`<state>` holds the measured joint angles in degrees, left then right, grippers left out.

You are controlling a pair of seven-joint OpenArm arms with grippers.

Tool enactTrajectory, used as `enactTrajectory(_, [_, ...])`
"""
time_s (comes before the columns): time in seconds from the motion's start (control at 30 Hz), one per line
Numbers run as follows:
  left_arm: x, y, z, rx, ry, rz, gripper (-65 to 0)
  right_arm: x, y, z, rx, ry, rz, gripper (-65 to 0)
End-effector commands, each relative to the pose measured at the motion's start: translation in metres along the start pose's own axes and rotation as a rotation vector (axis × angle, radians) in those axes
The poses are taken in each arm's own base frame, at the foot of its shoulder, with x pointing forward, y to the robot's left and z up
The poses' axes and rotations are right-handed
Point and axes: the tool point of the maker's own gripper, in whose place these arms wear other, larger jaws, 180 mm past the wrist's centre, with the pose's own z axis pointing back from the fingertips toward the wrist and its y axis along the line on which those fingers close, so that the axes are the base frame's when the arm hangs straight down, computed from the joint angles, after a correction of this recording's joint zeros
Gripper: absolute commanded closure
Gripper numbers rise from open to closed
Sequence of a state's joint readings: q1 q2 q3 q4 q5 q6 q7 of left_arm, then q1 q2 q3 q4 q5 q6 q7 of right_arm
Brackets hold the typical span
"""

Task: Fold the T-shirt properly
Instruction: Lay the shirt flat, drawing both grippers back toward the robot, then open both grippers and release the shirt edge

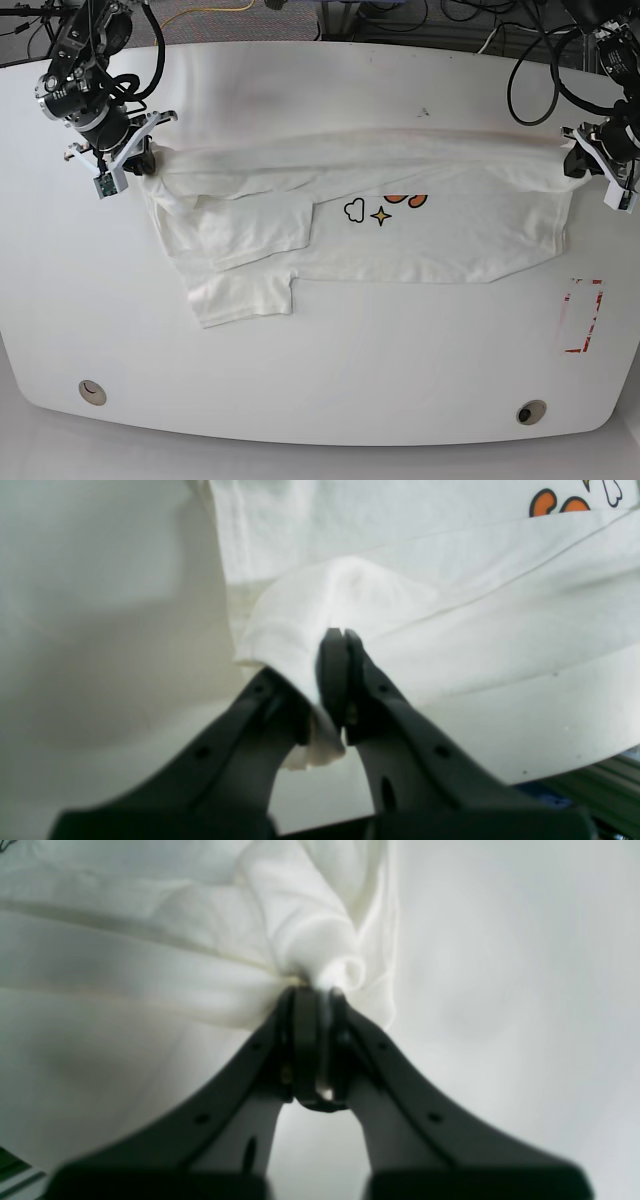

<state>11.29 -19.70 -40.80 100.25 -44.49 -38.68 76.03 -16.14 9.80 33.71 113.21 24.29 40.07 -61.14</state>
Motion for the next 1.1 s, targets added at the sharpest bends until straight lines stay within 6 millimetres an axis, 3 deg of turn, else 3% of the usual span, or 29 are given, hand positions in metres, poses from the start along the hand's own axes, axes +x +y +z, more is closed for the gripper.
enactTrajectory(0.0, [0.007, 0.004, 0.007, 0.016, -0.023, -0.028, 0.0, 0.006, -0.002, 0.006, -0.008, -0.028, 0.014, -2.9])
enactTrajectory(0.37, [-0.015, 0.003, 0.008, 0.01, 0.049, -0.037, -1.9, -0.026, 0.005, 0.011, 0.008, 0.051, 0.002, -2.9])
enactTrajectory(0.57, [-0.034, 0.0, 0.009, 0.001, 0.098, -0.032, -16.1, -0.043, 0.009, 0.015, 0.016, 0.093, -0.005, -2.9])
enactTrajectory(0.77, [-0.045, -0.001, 0.01, -0.001, 0.125, -0.022, -36.9, -0.058, 0.012, 0.019, 0.024, 0.131, -0.01, -3.3])
enactTrajectory(0.87, [-0.049, -0.001, 0.011, -0.001, 0.136, -0.021, -40.7, -0.065, 0.014, 0.021, 0.028, 0.15, -0.012, -4.1])
enactTrajectory(0.97, [-0.048, 0.001, 0.012, 0.004, 0.143, -0.035, -42.1, -0.071, 0.015, 0.023, 0.029, 0.166, -0.015, -10.8])
enactTrajectory(1.07, [-0.046, 0.004, 0.014, 0.01, 0.146, -0.044, -43.9, -0.077, 0.017, 0.025, 0.032, 0.181, -0.018, -23.9])
